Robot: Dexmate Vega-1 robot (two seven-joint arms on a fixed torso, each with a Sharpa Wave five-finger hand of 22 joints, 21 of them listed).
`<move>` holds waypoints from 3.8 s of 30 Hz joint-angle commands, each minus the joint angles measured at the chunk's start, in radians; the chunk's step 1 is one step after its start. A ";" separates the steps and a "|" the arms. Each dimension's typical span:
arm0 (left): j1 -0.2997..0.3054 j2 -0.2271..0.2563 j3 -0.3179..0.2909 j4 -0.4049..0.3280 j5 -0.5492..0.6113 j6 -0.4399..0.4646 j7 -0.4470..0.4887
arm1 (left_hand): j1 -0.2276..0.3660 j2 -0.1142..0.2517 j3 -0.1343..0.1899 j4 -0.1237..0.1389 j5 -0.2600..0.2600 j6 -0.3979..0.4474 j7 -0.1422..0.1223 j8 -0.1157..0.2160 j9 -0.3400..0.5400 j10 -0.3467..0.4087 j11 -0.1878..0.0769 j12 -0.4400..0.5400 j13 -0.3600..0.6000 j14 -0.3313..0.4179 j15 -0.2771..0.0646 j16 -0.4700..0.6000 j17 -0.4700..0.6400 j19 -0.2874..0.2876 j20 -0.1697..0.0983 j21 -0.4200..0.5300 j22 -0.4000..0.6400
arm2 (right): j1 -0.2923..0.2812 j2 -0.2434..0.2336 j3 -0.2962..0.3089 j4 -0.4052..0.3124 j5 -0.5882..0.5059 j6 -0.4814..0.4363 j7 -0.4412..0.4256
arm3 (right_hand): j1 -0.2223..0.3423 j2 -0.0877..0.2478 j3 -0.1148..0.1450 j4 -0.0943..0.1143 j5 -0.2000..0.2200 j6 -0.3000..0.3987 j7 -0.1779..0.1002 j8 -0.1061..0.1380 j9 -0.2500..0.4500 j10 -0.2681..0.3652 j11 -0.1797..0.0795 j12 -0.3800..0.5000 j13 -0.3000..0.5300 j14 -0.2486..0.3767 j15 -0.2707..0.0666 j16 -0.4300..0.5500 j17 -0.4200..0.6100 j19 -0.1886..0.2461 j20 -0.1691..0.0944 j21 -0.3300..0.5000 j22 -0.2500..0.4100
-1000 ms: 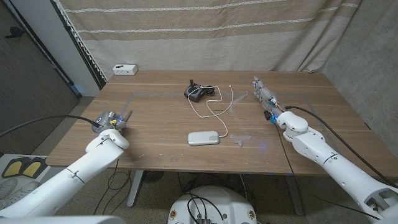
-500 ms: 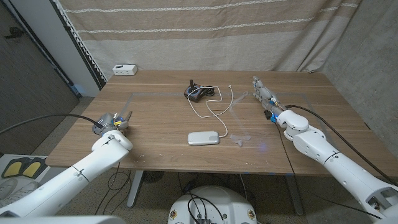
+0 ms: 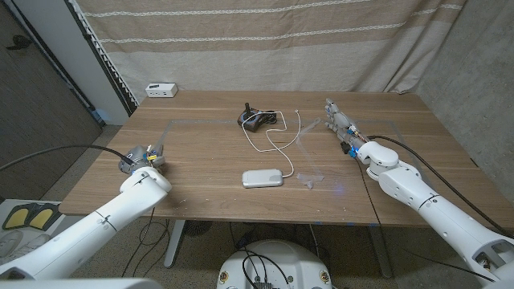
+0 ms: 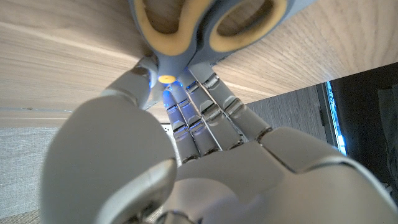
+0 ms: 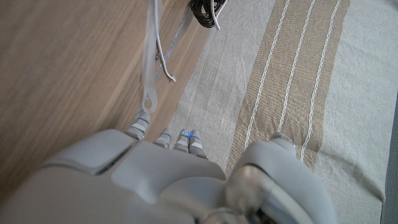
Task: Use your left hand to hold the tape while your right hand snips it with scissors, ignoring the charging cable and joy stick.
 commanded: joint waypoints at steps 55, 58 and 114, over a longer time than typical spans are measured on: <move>0.121 -0.036 -0.196 -0.162 -0.074 -0.189 0.077 | 0.434 0.032 -0.047 0.013 -0.001 0.131 0.119 0.138 0.234 0.022 0.031 0.105 0.179 0.169 -0.027 0.030 0.112 -0.073 -0.090 0.172 0.011 | -0.007 0.036 0.031 0.039 0.102 0.034 0.057 | 0.025 0.013 0.006 -0.013 -0.005 -0.008 0.002 0.000 0.004 -0.006 0.002 -0.003 0.005 -0.042 0.013 0.006 0.001 0.055 -0.019 0.005 0.000; 0.126 -0.035 -0.201 -0.173 -0.070 -0.200 0.079 | 0.436 0.033 -0.047 0.013 -0.001 0.129 0.119 0.141 0.241 0.024 0.032 0.104 0.176 0.168 -0.027 0.030 0.114 -0.075 -0.090 0.172 0.010 | 0.000 0.039 0.030 0.046 0.101 0.034 0.061 | 0.025 0.013 0.006 -0.013 -0.006 -0.009 0.002 0.000 0.004 -0.006 0.001 -0.003 0.005 -0.042 0.012 0.006 0.001 0.055 -0.020 0.005 0.000; 0.228 -0.130 -0.407 -0.178 -0.251 -0.612 -0.005 | 0.436 0.043 -0.043 0.019 0.002 0.122 0.106 0.115 0.217 0.008 0.038 0.032 0.092 0.169 -0.028 0.037 0.146 -0.102 -0.090 0.196 0.009 | -0.028 0.041 0.041 -0.032 0.083 0.054 0.000 | 0.036 0.018 0.010 -0.018 -0.009 -0.008 0.002 0.001 0.004 -0.005 0.001 -0.003 0.005 -0.039 0.011 0.005 0.001 0.055 -0.031 -0.005 0.000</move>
